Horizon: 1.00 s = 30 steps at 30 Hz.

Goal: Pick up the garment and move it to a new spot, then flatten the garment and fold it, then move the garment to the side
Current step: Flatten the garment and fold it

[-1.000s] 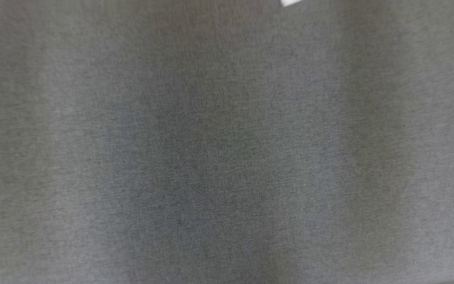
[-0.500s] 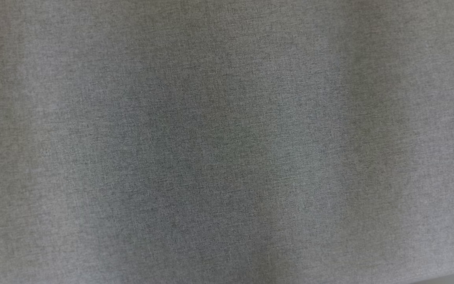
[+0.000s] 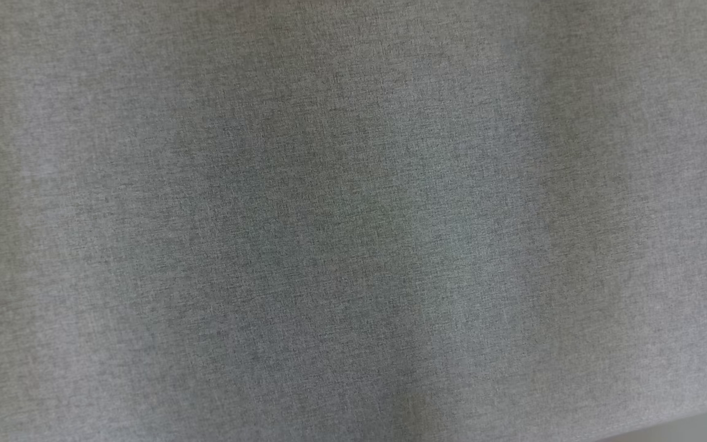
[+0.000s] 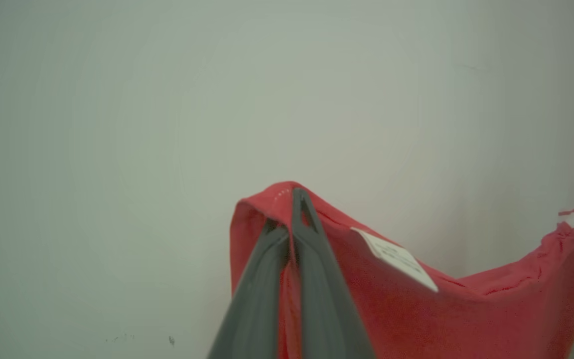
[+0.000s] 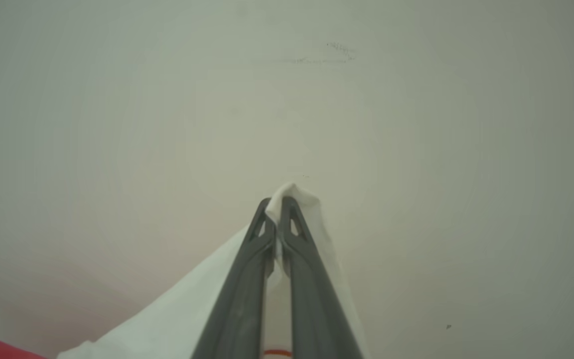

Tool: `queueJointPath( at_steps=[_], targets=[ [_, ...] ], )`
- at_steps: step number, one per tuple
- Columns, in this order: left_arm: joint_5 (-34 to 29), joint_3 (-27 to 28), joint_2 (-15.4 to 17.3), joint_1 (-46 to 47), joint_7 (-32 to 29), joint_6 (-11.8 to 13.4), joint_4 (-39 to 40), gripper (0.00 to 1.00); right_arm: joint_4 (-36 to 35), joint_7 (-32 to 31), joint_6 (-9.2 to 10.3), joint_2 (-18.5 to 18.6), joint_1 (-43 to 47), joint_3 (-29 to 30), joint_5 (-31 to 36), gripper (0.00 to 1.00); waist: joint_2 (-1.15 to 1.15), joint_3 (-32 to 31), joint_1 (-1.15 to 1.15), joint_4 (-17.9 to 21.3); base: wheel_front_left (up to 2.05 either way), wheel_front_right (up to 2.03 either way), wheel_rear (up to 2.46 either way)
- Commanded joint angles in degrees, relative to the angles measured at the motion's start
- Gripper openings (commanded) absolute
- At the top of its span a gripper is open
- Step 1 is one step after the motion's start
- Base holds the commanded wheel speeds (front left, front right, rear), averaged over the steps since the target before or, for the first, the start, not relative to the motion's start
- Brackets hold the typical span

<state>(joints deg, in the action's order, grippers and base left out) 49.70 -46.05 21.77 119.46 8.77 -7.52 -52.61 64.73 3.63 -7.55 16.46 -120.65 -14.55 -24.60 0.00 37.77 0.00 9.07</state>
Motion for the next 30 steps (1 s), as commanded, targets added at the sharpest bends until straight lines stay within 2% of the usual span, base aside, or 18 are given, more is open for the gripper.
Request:
queueJointPath(
  at_steps=[1,5,10,12,14,17,20,21,22,27,30],
  targets=[
    [0.79,-1.05,0.64,-2.90,1.33,0.10,0.82,0.00,-1.52,0.47,0.10,0.20,2.88,-1.41,-1.27,0.00,0.00,-0.36,0.00,-0.29,0.00,0.00,0.00],
    [2.92,-3.00,2.85,-10.16,4.01,0.10,4.21,0.00,-7.57,1.62,0.11,1.57,11.51,-5.52,-5.93,0.00,0.00,-3.26,0.00,-0.59,0.00,0.00,0.00],
    [5.79,-2.28,6.06,-23.93,6.17,0.10,10.82,0.00,-19.08,2.64,0.11,5.48,28.94,-9.41,-14.50,0.00,0.00,-8.37,0.00,-1.21,0.00,0.00,0.00],
    [6.37,-1.09,7.55,-30.03,6.40,0.87,14.61,0.00,-25.04,2.92,0.11,8.14,37.31,-10.16,-17.13,0.00,0.00,-10.36,0.00,-1.09,0.00,0.00,0.00],
    [6.23,0.94,8.97,-36.34,6.48,2.93,20.03,0.00,-30.71,3.14,0.11,10.47,45.98,-9.68,-19.19,0.00,0.00,-12.13,0.00,-0.98,0.00,0.00,0.00],
    [5.67,4.69,11.19,-47.53,6.41,6.75,29.60,0.00,-38.79,2.82,0.10,13.21,59.74,-7.45,-21.34,0.00,0.00,-14.22,0.00,-0.98,0.00,0.00,0.00],
    [5.10,7.55,12.74,-58.27,6.43,10.41,38.69,0.00,-45.96,2.08,0.10,14.24,72.29,-3.27,-22.31,0.00,0.00,-15.96,0.00,-0.78,0.00,0.00,0.00],
    [4.72,7.83,13.12,-62.00,6.43,11.38,41.55,0.00,-48.07,1.80,0.10,14.09,76.45,-1.38,-22.64,0.00,0.00,-16.54,0.00,-0.74,0.00,0.00,0.00],
    [4.72,7.83,13.12,-62.00,6.43,11.38,41.55,0.00,-48.07,1.80,0.10,14.09,76.45,-1.38,-22.64,0.00,0.00,-16.54,0.00,-0.74,0.00,0.00,0.00],
    [3.61,10.60,13.69,-78.40,6.44,16.94,52.02,0.00,-57.51,-1.92,0.10,11.22,93.81,7.45,-20.81,0.00,0.00,-18.53,0.00,-0.24,0.00,0.00,0.00],
    [2.51,12.15,13.10,-87.06,6.46,18.41,54.78,0.00,-62.13,-4.82,0.10,8.14,101.99,12.29,-19.13,0.00,0.00,-19.63,0.00,-0.06,0.00,0.00,0.00]
  ],
)
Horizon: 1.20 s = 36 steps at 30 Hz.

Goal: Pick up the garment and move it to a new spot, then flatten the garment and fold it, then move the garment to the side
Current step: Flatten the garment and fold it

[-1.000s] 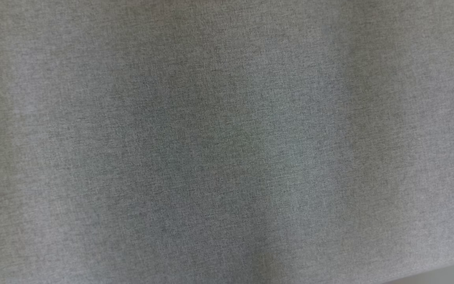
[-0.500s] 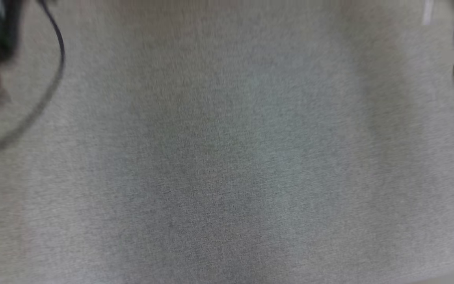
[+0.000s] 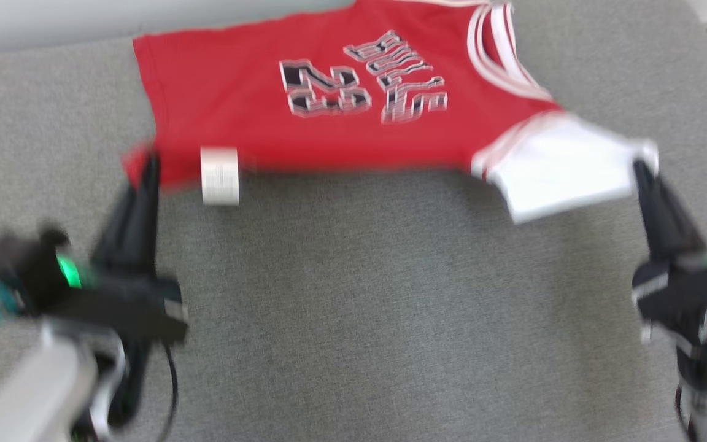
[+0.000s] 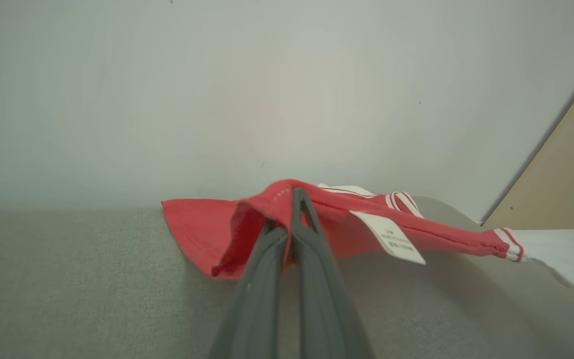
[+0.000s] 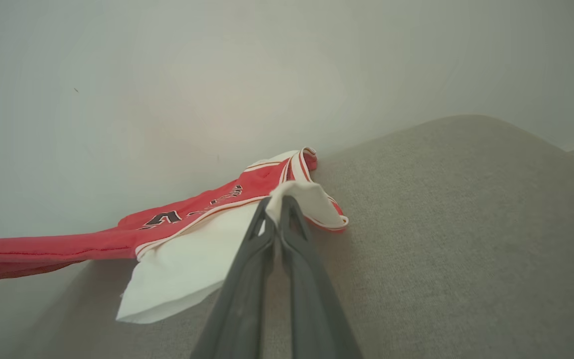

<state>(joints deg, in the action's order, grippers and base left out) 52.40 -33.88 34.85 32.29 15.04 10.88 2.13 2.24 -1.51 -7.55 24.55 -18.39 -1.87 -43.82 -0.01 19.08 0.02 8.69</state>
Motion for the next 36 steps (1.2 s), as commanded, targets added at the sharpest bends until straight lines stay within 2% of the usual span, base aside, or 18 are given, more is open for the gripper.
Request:
queueJointPath(
  at_steps=[1,8,13,19,24,27,33,36],
  targets=[
    [-0.55,0.54,-0.34,-2.49,0.18,0.12,0.55,0.00,-0.92,-0.53,0.10,-1.26,2.12,1.24,0.56,0.00,0.01,-1.34,-0.02,0.34,0.00,0.00,0.00],
    [-3.85,5.00,-4.66,-17.30,0.19,-1.29,-0.88,0.00,-7.02,-6.21,0.10,-8.07,15.36,7.28,6.02,0.00,0.01,-4.59,-0.02,-0.10,0.00,0.00,0.00],
    [-7.86,8.68,-8.54,-25.98,0.19,-3.89,-3.83,0.00,-7.98,-8.55,0.10,-11.20,21.77,8.88,8.84,0.00,0.01,-7.25,-0.02,-0.14,0.00,0.00,0.00],
    [-14.16,12.44,-12.86,-32.77,0.19,-9.21,-6.45,0.00,-7.24,-11.21,0.10,-13.89,29.08,10.25,9.19,0.00,0.01,-10.05,-0.02,-1.44,0.00,0.00,0.00],
    [-22.48,14.07,-14.15,-36.82,0.19,-13.73,-5.98,0.00,-7.50,-12.35,0.10,-15.96,35.26,12.30,8.67,0.00,0.01,-11.50,-0.02,-2.38,0.00,0.00,0.00],
    [-25.81,14.50,-14.08,-38.68,0.19,-15.11,-5.85,0.00,-7.79,-12.71,0.10,-16.39,36.65,12.53,8.53,0.00,0.01,-11.61,-0.02,-2.32,0.00,0.00,0.00],
    [-29.17,17.97,-18.19,-39.89,0.20,-17.60,-7.61,0.00,-9.69,-12.65,0.10,-17.80,34.80,13.09,7.62,0.00,0.01,-11.37,-0.02,-2.76,0.00,0.00,0.00],
    [-29.63,18.59,-19.56,-38.92,0.20,-17.87,-7.39,0.00,-10.32,-12.55,0.10,-17.74,33.58,13.78,7.04,0.00,0.01,-11.33,-0.02,-3.11,0.00,0.00,0.00]
  ],
)
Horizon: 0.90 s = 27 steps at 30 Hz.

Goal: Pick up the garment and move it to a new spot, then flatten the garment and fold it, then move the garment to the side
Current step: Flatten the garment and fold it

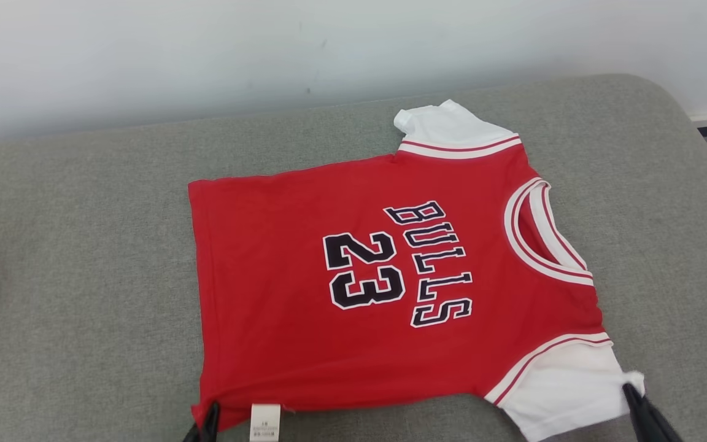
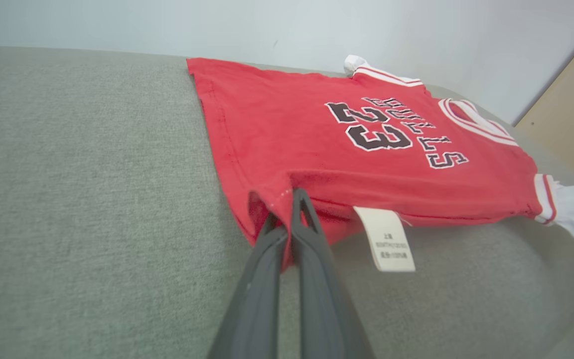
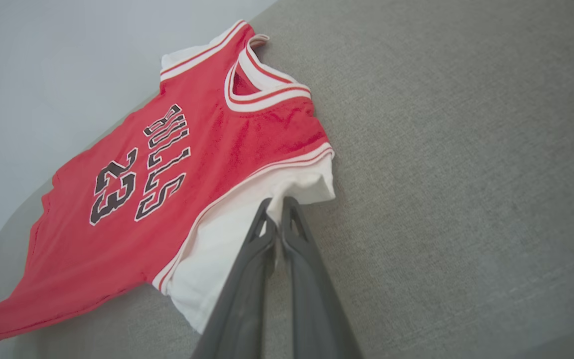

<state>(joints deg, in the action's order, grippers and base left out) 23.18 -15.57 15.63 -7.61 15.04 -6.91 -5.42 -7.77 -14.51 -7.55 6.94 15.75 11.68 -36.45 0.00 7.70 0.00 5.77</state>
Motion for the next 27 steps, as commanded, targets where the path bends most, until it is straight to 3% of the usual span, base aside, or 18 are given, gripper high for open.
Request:
queueJointPath(
  at_steps=[1,8,12,19,27],
  targets=[
    [-0.57,0.83,-1.14,1.34,0.20,-0.11,0.54,0.00,-0.67,0.37,0.10,0.18,-1.38,0.46,-0.43,0.00,0.00,0.08,0.00,-0.35,0.00,0.00,0.00],
    [-1.54,2.65,-3.87,4.68,0.20,-0.51,1.41,0.00,-1.08,-1.71,0.10,2.72,-9.02,-0.33,-0.11,0.00,0.00,0.18,0.00,-1.46,0.00,0.00,0.00],
    [-1.04,0.77,-3.05,8.09,0.20,-0.55,-0.23,0.00,1.06,-2.97,0.10,4.79,-14.97,-1.69,0.32,0.00,0.00,0.98,0.00,-1.98,0.00,0.00,0.00],
    [0.56,-1.93,-1.02,15.99,0.20,-0.51,-5.68,0.00,11.23,-3.55,0.10,6.91,-28.21,-4.02,1.22,0.00,0.00,2.81,0.00,-2.16,0.00,0.00,0.00],
    [1.97,-2.03,-1.37,21.46,0.20,-0.51,-10.13,0.00,28.19,-0.68,0.10,8.38,-42.24,-7.43,2.85,0.00,0.00,5.02,0.00,-2.76,0.00,0.00,0.00]
  ],
)
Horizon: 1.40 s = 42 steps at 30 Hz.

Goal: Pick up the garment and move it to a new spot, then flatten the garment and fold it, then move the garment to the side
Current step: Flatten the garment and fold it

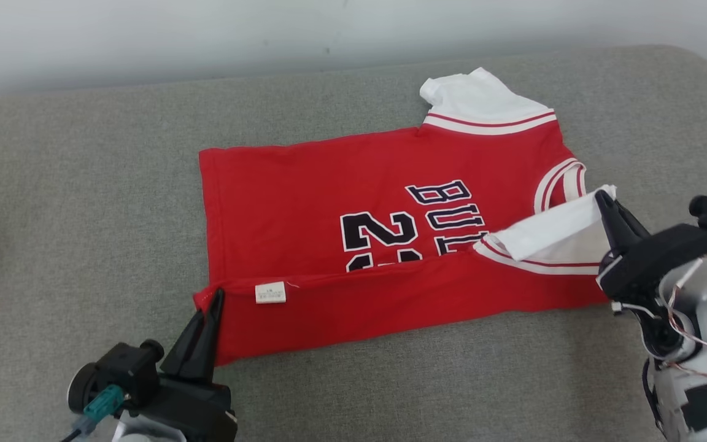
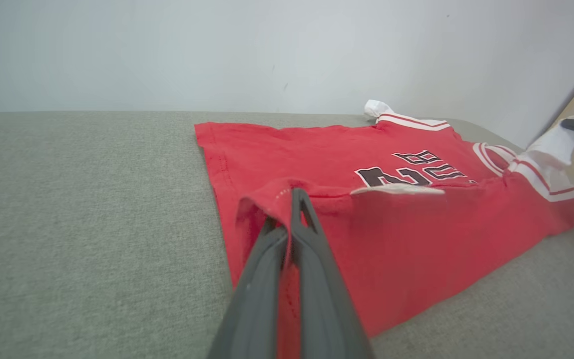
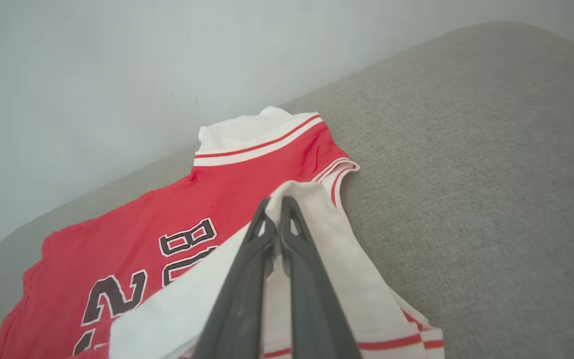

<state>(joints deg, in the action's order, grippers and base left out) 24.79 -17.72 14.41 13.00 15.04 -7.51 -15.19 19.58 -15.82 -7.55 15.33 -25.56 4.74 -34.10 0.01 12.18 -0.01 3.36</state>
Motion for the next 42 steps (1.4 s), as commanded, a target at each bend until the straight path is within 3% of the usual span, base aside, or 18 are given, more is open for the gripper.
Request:
queueJointPath(
  at_steps=[1,8,9,10,11,12,22,29,36,42],
  targets=[
    [0.29,-0.24,-0.25,1.39,0.20,0.08,-0.92,0.00,2.92,1.11,0.10,0.24,-2.19,-0.87,0.76,0.00,-0.01,0.85,0.01,-0.54,0.00,0.00,0.00],
    [1.26,-3.02,-0.09,5.84,0.19,0.09,-5.64,0.00,14.07,6.46,0.10,1.15,-8.74,-4.59,1.49,0.00,-0.01,1.96,0.01,-1.01,0.00,0.00,0.00],
    [1.40,-3.03,-0.12,6.22,0.20,0.09,-6.18,0.00,14.70,7.59,0.10,0.98,-9.24,-5.45,1.13,0.88,-0.01,1.95,0.01,-0.94,0.00,0.00,0.00],
    [0.93,-2.56,0.01,6.72,0.20,0.09,-6.48,0.30,15.46,8.55,0.10,0.86,-9.56,-6.03,0.54,1.00,-0.01,1.87,0.01,-0.81,0.00,0.00,0.00],
    [0.49,-1.78,-0.01,7.09,0.20,0.09,-6.61,0.93,15.74,9.61,0.10,1.13,-9.77,-6.86,0.26,1.00,-0.01,1.75,0.01,-0.66,0.00,0.00,0.00],
    [0.21,-0.50,-0.30,7.12,0.20,0.09,-6.62,1.00,15.96,10.88,0.10,1.74,-9.93,-7.66,0.16,1.00,-0.01,1.53,0.01,-0.49,0.00,0.00,0.00],
    [-3.01,6.47,-3.81,0.25,0.20,0.09,-3.16,1.00,13.61,19.00,0.10,6.83,-3.17,-13.30,-3.55,1.00,-0.01,-1.59,0.01,0.36,0.00,0.00,0.00],
    [-4.81,7.54,-5.36,-4.93,0.20,0.09,-3.18,1.00,9.26,20.56,0.10,9.50,4.90,-15.80,-3.22,1.00,-0.01,-1.91,0.01,1.40,0.00,0.00,0.00],
    [-5.16,8.00,-6.87,-5.38,0.20,0.08,-6.05,1.00,9.48,19.97,0.10,8.34,7.43,-15.29,-3.45,1.00,-0.01,-0.78,0.01,2.40,0.00,0.00,0.00],
    [-5.89,8.09,-7.55,-2.33,0.20,0.08,-10.80,1.00,14.37,20.21,0.10,7.99,4.10,-15.30,-0.91,1.00,-0.01,0.90,0.01,2.50,0.00,0.00,0.00]
  ],
)
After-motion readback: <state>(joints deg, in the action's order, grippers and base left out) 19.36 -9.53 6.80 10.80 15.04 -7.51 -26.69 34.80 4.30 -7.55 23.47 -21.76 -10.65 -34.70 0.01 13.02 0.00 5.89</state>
